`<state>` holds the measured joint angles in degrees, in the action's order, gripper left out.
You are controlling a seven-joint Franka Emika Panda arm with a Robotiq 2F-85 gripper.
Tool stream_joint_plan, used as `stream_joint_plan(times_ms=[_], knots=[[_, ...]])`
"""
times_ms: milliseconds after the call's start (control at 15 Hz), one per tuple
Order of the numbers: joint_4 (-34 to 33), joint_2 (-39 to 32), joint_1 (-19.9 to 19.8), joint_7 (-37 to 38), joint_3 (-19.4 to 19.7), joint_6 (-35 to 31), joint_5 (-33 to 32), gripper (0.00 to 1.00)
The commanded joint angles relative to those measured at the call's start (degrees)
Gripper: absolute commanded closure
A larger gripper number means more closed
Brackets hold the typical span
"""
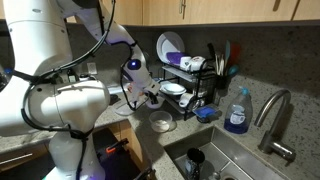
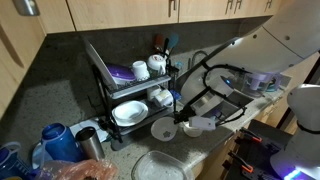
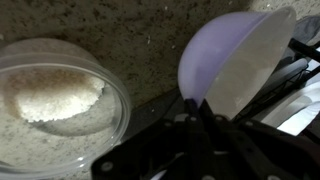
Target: Take the bowl from the rack and put it on the counter
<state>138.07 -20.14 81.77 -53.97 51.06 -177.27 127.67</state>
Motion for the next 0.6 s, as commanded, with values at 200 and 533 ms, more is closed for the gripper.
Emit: stream_joint_plan(times_ms=[200,533], knots=[[4.6,1.3,6.4,-6.9,5.3,6.1,6.8,0.99],[7.3,-0.2,11.1,-14.1,11.0,11.1,14.8,0.99]])
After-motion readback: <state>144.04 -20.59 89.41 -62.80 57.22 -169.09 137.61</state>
